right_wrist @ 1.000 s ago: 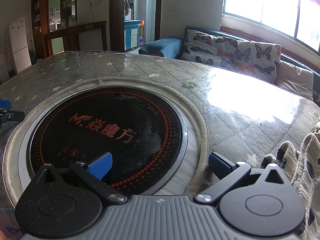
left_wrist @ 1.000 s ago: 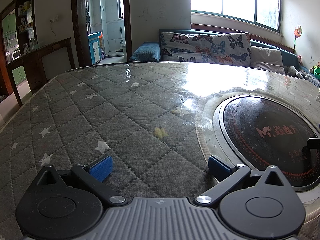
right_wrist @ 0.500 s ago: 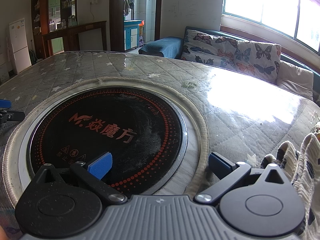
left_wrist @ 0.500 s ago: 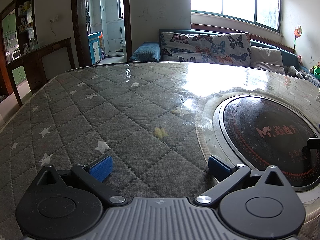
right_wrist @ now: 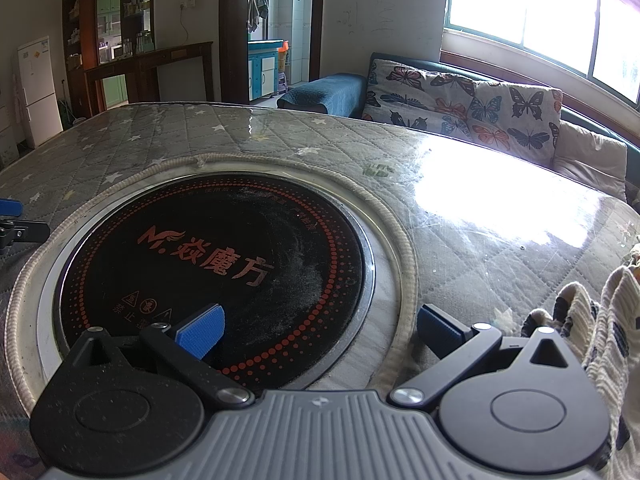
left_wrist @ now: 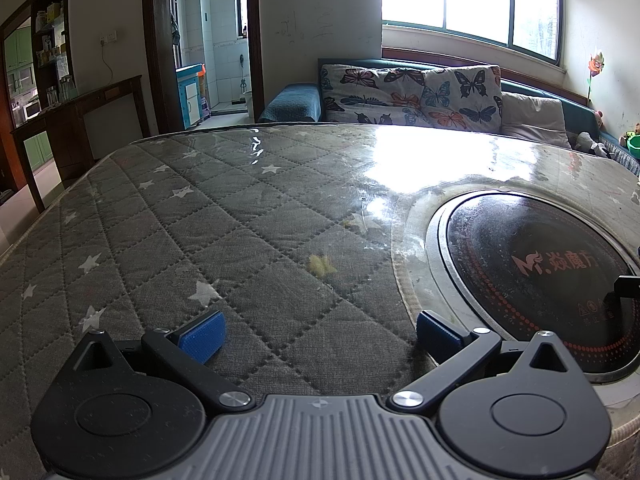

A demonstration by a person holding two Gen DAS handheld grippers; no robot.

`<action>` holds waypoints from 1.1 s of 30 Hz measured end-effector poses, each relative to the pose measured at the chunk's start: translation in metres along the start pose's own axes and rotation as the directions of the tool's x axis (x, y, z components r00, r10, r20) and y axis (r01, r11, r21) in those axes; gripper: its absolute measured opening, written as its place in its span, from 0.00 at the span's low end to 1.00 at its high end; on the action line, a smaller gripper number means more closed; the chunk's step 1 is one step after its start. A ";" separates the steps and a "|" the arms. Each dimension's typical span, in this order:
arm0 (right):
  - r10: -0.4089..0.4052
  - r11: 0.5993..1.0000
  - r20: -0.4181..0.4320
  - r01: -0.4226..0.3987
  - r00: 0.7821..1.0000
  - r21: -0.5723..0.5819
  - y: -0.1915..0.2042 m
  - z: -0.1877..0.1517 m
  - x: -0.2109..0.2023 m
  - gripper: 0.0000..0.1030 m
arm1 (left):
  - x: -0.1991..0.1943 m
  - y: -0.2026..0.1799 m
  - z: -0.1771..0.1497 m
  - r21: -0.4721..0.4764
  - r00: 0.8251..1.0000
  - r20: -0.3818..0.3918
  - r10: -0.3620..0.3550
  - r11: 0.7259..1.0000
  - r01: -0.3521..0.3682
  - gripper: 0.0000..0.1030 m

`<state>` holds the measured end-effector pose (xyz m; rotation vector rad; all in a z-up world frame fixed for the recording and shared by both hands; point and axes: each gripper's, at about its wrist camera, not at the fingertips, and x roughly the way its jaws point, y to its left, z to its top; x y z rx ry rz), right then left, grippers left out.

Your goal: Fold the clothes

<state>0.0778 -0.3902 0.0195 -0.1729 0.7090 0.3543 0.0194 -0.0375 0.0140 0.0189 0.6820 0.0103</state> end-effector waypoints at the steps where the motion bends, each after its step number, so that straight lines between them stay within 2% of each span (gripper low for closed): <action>1: 0.000 1.000 0.000 0.000 1.000 0.000 0.000 0.000 0.000 1.00 | 0.000 0.000 0.000 0.000 1.000 0.000 0.000 1.000 0.000 1.00; 33: -0.002 1.000 0.000 0.002 1.000 -0.003 0.002 0.001 0.002 1.00 | 0.000 0.000 0.000 0.000 1.000 0.000 0.000 1.000 0.000 1.00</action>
